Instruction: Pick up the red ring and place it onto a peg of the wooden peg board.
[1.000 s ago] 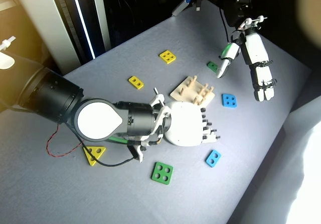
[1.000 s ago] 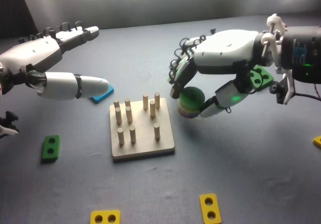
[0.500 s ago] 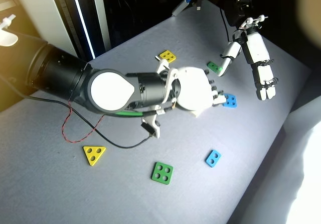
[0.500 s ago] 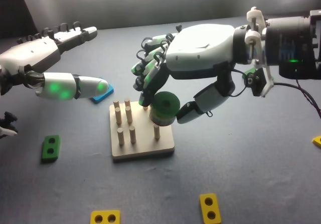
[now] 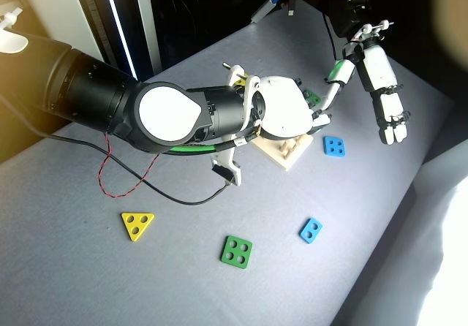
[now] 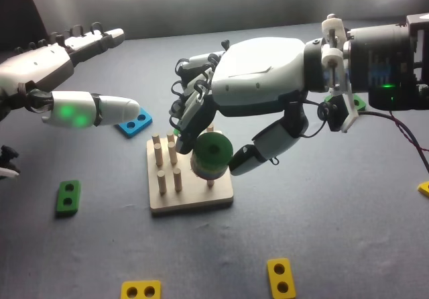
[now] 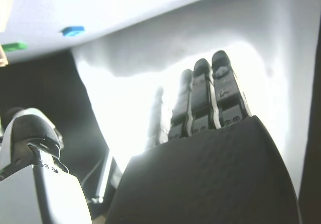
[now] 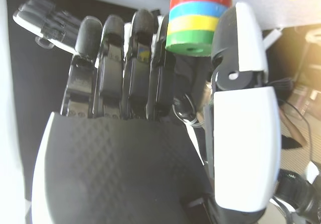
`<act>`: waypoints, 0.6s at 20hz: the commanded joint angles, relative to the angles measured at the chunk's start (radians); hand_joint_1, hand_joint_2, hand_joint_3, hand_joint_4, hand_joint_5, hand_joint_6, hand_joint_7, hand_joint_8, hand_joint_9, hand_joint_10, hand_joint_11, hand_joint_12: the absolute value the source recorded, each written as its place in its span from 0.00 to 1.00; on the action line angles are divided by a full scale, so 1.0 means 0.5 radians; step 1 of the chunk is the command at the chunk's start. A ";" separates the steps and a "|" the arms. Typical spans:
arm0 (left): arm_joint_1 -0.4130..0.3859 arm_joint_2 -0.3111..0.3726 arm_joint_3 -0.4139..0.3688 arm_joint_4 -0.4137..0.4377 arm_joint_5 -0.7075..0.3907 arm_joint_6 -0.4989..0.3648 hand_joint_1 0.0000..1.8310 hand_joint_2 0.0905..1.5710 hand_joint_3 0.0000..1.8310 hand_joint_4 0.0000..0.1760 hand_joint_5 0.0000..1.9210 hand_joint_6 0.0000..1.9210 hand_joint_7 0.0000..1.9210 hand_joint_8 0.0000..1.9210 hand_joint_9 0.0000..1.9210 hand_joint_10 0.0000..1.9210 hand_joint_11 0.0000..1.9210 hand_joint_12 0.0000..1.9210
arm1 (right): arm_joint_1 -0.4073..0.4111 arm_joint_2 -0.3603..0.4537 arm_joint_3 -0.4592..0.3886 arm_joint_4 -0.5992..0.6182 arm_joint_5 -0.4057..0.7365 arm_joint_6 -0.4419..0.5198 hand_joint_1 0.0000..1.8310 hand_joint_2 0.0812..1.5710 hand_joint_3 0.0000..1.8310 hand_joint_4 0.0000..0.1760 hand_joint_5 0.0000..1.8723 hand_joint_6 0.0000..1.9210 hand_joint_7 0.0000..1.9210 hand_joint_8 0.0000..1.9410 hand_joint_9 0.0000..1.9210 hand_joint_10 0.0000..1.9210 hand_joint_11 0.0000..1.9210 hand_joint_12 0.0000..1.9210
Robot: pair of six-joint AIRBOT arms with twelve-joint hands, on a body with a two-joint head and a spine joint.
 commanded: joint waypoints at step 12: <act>-0.056 0.006 0.016 0.002 -0.254 -0.015 0.20 0.57 0.00 1.00 0.03 0.00 0.00 0.00 0.00 0.00 0.00 0.00 | 0.035 -0.031 -0.014 -0.005 0.069 0.041 0.63 0.68 0.00 0.00 0.54 0.49 0.38 0.01 0.16 0.27 0.00 0.74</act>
